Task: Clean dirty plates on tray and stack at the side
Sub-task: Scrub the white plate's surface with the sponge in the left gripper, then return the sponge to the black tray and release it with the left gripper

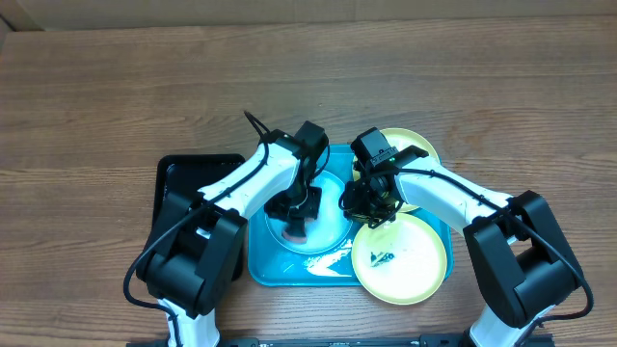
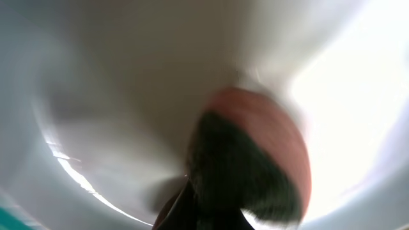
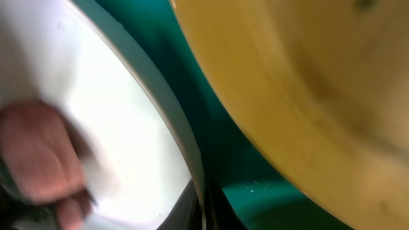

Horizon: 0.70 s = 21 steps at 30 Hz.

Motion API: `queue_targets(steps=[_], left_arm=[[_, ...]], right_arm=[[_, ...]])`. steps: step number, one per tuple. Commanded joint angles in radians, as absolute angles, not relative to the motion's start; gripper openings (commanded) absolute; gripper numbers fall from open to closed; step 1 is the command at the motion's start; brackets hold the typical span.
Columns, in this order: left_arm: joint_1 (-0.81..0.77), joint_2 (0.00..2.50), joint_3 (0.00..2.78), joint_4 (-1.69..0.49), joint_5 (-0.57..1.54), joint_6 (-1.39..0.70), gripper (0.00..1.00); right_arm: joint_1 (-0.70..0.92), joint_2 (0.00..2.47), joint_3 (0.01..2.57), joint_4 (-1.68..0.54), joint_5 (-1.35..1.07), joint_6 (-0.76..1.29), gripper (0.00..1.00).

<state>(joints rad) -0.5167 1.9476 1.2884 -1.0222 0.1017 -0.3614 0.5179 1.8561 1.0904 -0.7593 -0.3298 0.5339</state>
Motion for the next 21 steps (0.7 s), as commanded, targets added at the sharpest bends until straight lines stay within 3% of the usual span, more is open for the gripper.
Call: queue_targets(steps=[1, 11, 21], left_arm=[[-0.503, 1.961, 1.385, -1.044, 0.011, -0.396, 0.04], [-0.474, 1.906, 1.619, -1.243, -0.152, -0.553, 0.04], [-0.236, 1.768, 1.572, -1.316, -0.164, -0.591, 0.05]], right_arm=[[0.521, 1.860, 1.094, -0.765, -0.307, 0.524, 0.04], [0.521, 1.860, 1.094, -0.765, -0.307, 0.520, 0.04], [0.521, 1.860, 1.094, -0.765, -0.308, 0.511, 0.04]])
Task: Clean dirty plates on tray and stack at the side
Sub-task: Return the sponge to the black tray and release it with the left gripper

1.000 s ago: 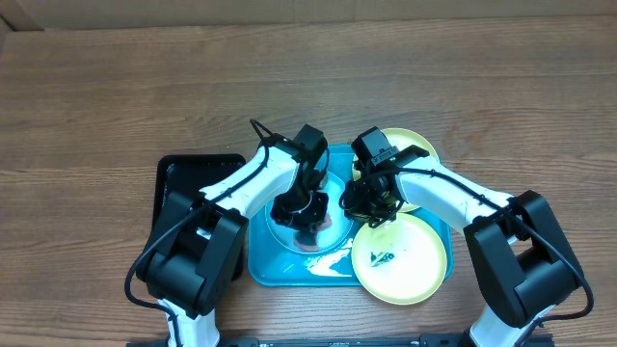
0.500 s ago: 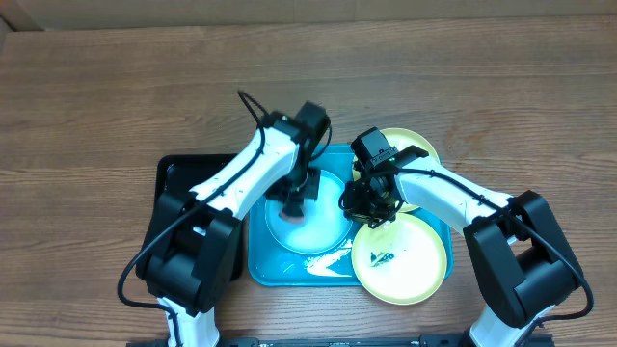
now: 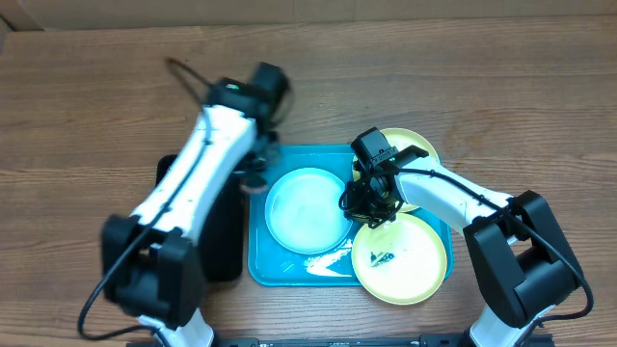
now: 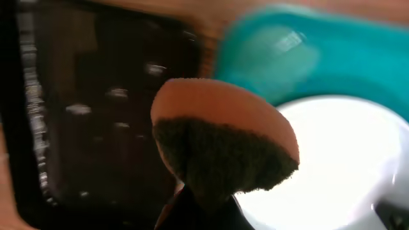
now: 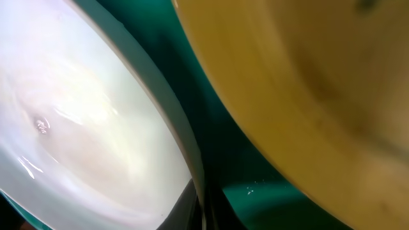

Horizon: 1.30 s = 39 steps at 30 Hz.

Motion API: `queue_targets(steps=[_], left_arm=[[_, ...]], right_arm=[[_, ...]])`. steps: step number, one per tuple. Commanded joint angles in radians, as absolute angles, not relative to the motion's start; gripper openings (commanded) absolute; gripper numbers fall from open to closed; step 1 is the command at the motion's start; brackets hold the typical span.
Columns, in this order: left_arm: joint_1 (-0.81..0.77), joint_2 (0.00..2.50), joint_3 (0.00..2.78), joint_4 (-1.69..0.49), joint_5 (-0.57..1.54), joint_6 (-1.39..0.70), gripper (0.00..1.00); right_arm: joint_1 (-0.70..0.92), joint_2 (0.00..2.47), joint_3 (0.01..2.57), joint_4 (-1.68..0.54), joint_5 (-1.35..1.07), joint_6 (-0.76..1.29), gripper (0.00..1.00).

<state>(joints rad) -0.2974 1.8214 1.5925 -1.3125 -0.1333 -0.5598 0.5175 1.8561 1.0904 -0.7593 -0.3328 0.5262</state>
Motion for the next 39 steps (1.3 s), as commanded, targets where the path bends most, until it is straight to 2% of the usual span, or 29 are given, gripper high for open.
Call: queue_targets(steps=[1, 5, 13, 25, 30, 36, 37, 38, 39], left_arm=[[-0.208, 1.760, 1.553, -1.316, -0.164, -0.590, 0.04], [-0.136, 1.749, 1.449, -1.291, -0.158, -0.563, 0.05], [-0.120, 1.749, 1.188, -1.097, -0.130, -0.560, 0.04], [-0.051, 1.749, 1.179, -1.045, -0.111, -0.523, 0.04], [-0.045, 1.750, 1.179, -1.028, -0.111, -0.493, 0.13], [-0.045, 1.750, 1.179, -1.021, -0.112, -0.488, 0.15], [-0.045, 1.750, 1.179, -1.019, -0.111, -0.485, 0.16], [-0.045, 1.750, 1.179, -1.019, -0.111, -0.485, 0.26], [-0.045, 1.750, 1.179, -1.019, -0.111, -0.485, 0.44]], right_arm=[[0.521, 1.860, 1.094, -0.766, -0.308, 0.508, 0.04], [0.521, 1.860, 1.094, -0.770, -0.309, 0.503, 0.04], [0.521, 1.860, 1.094, -0.775, -0.315, 0.496, 0.04], [0.521, 1.860, 1.094, -0.791, -0.315, 0.470, 0.04], [0.521, 1.860, 1.094, -0.799, -0.316, 0.467, 0.04], [0.521, 1.860, 1.094, -0.799, -0.315, 0.467, 0.04], [0.521, 1.860, 1.095, -0.798, -0.315, 0.467, 0.04], [0.521, 1.860, 1.095, -0.798, -0.315, 0.467, 0.04], [0.521, 1.860, 1.095, -0.797, -0.315, 0.467, 0.04]])
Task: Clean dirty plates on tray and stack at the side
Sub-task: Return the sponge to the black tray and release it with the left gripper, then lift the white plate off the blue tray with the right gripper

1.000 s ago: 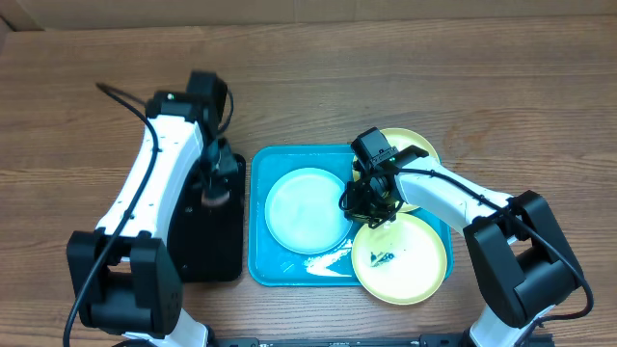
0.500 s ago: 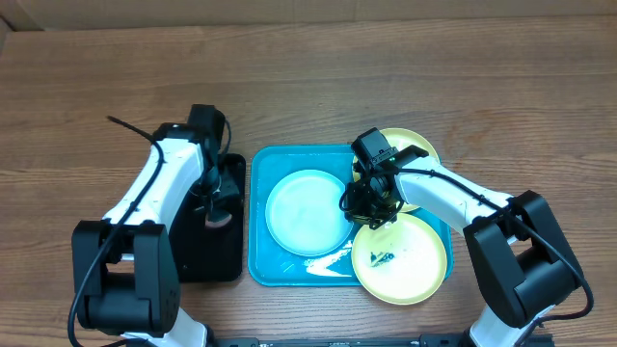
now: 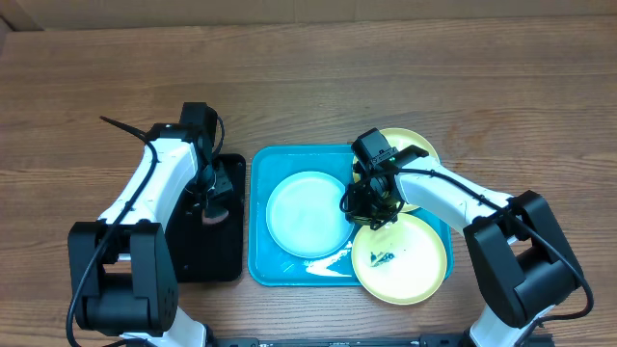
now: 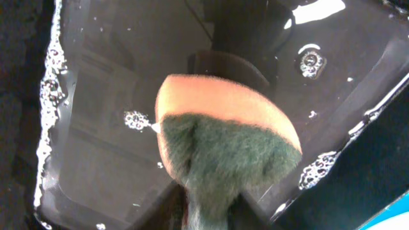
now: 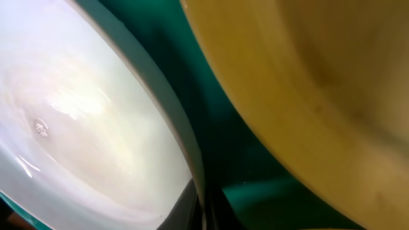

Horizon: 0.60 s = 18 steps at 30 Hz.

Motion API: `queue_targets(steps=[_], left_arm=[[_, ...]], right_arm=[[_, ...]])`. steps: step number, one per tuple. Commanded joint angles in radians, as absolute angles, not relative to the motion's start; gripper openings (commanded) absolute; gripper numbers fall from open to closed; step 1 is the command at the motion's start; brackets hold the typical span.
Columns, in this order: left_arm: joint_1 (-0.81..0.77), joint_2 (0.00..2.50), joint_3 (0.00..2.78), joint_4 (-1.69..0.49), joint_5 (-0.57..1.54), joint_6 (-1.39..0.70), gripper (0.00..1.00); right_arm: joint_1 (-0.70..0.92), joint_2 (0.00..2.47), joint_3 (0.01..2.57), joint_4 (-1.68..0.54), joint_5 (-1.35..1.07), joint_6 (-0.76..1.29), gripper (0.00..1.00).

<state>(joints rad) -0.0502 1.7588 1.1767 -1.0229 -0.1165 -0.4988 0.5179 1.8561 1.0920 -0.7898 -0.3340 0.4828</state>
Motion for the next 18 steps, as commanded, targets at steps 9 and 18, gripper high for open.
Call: queue_targets(steps=[9, 18], left_arm=[[-0.045, 1.750, 1.179, -1.019, -0.099, -0.485, 0.62], [-0.056, 1.739, 1.251, -1.053, -0.059, -0.448, 0.90]], right_arm=[[0.521, 1.860, 1.095, -0.795, -0.315, 0.462, 0.04], [0.521, 1.859, 1.206, -0.829, -0.299, 0.372, 0.04]])
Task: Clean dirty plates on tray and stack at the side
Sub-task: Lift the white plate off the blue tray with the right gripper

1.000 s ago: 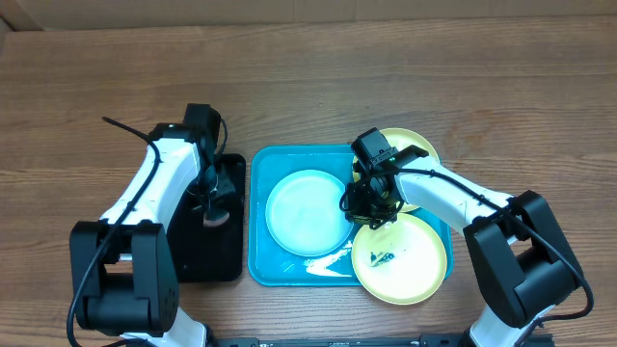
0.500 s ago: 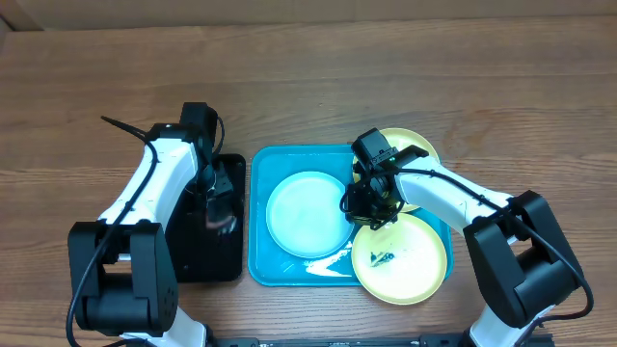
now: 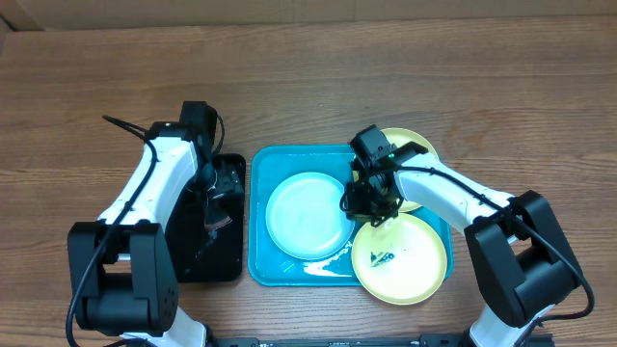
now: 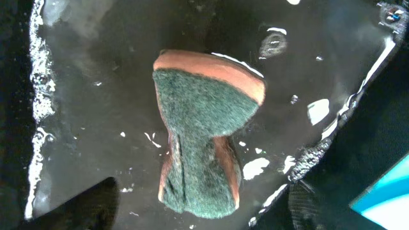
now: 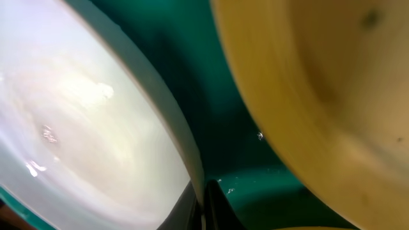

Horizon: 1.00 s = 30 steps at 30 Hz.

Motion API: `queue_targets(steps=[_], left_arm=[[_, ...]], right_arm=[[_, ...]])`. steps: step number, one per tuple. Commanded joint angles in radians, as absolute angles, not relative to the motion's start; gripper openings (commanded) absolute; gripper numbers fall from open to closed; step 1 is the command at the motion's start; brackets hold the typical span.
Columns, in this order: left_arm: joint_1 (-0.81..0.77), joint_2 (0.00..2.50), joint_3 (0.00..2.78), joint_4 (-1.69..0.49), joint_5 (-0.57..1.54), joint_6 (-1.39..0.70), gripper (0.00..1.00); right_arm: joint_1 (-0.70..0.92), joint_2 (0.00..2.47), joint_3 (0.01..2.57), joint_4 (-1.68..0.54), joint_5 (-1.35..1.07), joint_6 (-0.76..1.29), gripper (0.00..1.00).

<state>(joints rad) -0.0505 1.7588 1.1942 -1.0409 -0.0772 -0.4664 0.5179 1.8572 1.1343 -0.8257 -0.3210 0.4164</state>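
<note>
A pale white plate lies in the teal tray. My right gripper is shut on its right rim; in the right wrist view the fingers pinch the rim of the plate. A yellow plate with dark specks overlaps the tray's lower right corner. A second yellow plate lies at the upper right. The orange and green sponge lies loose in the wet black tray. My left gripper hangs open above it, fingers apart on either side.
The black tray of soapy water stands against the left side of the teal tray. Droplets lie along the teal tray's front edge. Bare wooden table stretches behind both trays. A black cable sticks out behind the left arm.
My left gripper has opened and let the sponge go; it now lies flat in the black tray's water. The right gripper still pinches the white plate's rim, hardly shifted.
First my left gripper pressed the sponge onto the white plate while the right held its rim. Then the left arm was off the plate near the black tray, sponge still held. Later the sponge hung over the water there, and now it lies released.
</note>
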Motion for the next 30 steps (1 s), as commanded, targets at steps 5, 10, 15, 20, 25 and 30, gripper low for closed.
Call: queue_targets(steps=[5, 10, 15, 20, 25, 30], left_arm=[[-0.056, 1.739, 1.279, -1.082, -0.053, -0.448, 1.00], [-0.055, 1.739, 1.279, -1.093, -0.055, -0.448, 1.00], [-0.055, 1.739, 1.279, -1.089, -0.055, -0.448, 1.00], [-0.055, 1.739, 1.279, -1.087, -0.055, -0.448, 1.00], [-0.054, 1.739, 1.279, -1.088, -0.055, -0.448, 1.00], [-0.054, 1.739, 1.279, -1.088, -0.055, -0.448, 1.00]], right_arm=[[0.522, 1.859, 1.297, -0.886, -0.285, 0.339, 0.04], [0.522, 1.859, 1.372, -0.967, -0.151, 0.340, 0.04], [0.524, 1.859, 1.503, -1.110, 0.031, 0.309, 0.04], [0.559, 1.852, 1.638, -1.233, 0.191, 0.309, 0.04], [0.623, 1.850, 1.720, -1.335, 0.363, 0.310, 0.04], [0.704, 1.850, 1.731, -1.385, 0.491, 0.314, 0.04]])
